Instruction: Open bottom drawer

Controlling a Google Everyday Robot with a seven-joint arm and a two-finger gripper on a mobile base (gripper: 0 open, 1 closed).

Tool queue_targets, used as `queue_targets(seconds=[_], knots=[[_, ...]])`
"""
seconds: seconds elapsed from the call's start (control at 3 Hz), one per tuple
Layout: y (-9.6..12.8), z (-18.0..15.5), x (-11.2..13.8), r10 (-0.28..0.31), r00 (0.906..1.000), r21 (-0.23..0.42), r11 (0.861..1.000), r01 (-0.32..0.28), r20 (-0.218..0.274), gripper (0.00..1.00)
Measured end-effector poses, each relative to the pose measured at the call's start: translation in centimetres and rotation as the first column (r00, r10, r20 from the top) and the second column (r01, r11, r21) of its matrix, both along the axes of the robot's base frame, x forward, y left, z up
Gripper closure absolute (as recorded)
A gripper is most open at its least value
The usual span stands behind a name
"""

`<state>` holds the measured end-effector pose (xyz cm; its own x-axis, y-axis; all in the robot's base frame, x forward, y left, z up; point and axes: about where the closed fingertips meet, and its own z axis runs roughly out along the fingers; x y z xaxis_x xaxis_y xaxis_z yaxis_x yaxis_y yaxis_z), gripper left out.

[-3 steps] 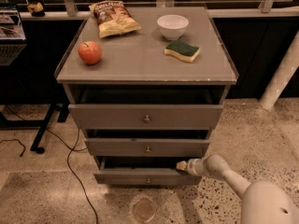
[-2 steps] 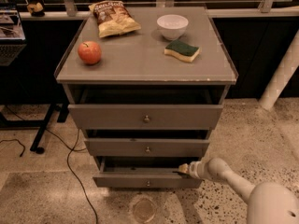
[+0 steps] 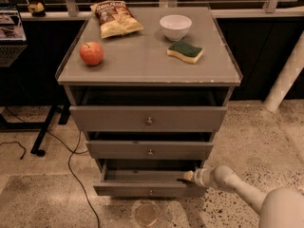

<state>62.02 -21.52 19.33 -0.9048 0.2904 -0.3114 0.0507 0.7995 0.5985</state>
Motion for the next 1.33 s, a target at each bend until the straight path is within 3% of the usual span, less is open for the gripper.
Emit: queue_targets(seconds=[0.33, 0.67, 1.33], knots=[[2.6, -0.6, 0.4, 0.070, 0.9975, -0.046, 0.996, -0.070, -0.006, 1.00], [2.7, -0.6, 0.4, 0.071, 0.9975, -0.046, 0.996, -0.071, -0.007, 1.00], [1.3, -1.5, -2.6, 0.010, 0.9977, -0.001, 1.000, -0.010, -0.067, 1.00]])
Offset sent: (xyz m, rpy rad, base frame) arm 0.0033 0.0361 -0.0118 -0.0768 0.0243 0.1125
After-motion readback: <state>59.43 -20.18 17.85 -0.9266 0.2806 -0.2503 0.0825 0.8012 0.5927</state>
